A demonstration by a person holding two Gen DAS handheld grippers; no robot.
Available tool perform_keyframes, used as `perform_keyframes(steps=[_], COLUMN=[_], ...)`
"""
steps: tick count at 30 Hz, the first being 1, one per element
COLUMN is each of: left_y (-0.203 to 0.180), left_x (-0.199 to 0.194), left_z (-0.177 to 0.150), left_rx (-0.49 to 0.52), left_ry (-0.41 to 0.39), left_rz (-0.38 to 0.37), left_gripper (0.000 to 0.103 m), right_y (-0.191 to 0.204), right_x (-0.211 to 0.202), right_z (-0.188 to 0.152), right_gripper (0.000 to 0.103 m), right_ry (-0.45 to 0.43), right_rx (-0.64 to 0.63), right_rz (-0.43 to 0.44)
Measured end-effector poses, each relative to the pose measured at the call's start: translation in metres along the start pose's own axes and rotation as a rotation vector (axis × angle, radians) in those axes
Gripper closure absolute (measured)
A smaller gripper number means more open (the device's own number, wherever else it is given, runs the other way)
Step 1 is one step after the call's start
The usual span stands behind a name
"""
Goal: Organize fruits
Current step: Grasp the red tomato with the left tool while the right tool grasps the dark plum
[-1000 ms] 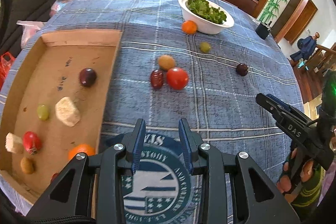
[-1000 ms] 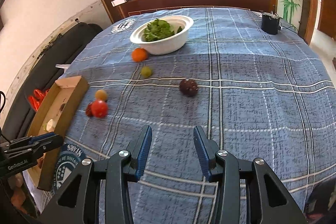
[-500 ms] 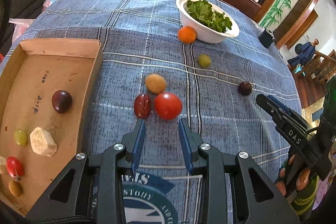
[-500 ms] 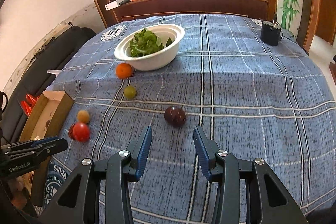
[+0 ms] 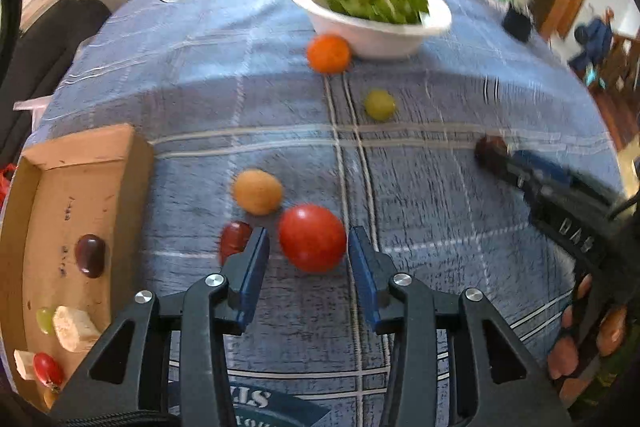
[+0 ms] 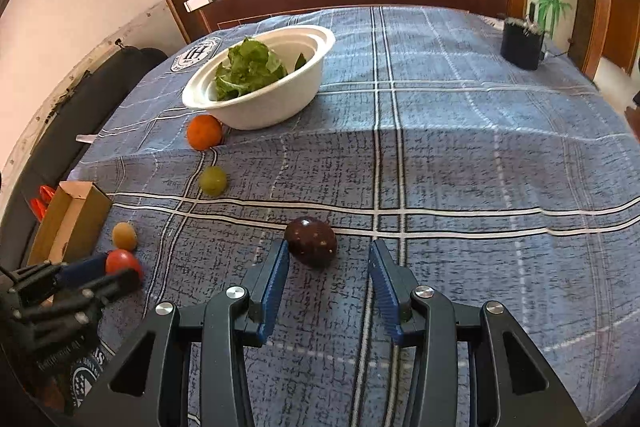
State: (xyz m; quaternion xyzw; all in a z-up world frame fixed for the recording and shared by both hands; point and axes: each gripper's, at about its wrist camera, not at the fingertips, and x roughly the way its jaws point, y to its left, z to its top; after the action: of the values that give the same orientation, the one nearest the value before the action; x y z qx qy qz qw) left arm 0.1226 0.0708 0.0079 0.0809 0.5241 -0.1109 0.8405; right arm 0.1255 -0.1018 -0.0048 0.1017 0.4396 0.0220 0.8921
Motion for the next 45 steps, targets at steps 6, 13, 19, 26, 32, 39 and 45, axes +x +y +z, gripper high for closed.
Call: perform_keyframes(steps=[6, 13, 19, 26, 32, 39, 45], left_y=[0.007, 0.022, 0.037, 0.04, 0.017, -0.002, -0.002], left_x=[-0.001, -0.022, -0.054, -0.07, -0.039, -0.007, -0.014], left_z=[-0.001, -0.018, -0.038, -0.044, -0.024, -0.006, -0.017], left_rx=[-0.026, -0.084, -0.12, -0.093, -0.061, -0.042, -0.035], left_ry=[-0.02, -0.031, -0.071, -0.101, -0.068, -0.042, -0.049], left_rz=[-0.018, -0.13, -0.193, -0.166, -0.082, -0.04, -0.025], left_gripper=[0.076, 0.077, 0.082, 0.08, 0.044, 0.054, 0.071], right_y=[0.005, 0.016, 0.033, 0.056, 0.054, 0.048, 0.045], right_x=[0.002, -0.013, -0.047, -0.065, -0.073, -0.079, -0.087], right_z=[-0.001, -0.008, -0.025, -0.042, -0.054, -0.062, -0.06], right_gripper=[0.074, 0.078, 0.078, 0.078, 0.078, 0.078, 0.078], right_ry=[-0.007, -0.006, -0.041, -0.046, -0.043, -0.035, -0.051], right_rx=[-0.033, -0.059, -0.061, -0.075, -0.055, -0.049, -0.041], right_rz=[0.017, 0.033, 0.099, 0.158, 0.165, 0.171, 0.165])
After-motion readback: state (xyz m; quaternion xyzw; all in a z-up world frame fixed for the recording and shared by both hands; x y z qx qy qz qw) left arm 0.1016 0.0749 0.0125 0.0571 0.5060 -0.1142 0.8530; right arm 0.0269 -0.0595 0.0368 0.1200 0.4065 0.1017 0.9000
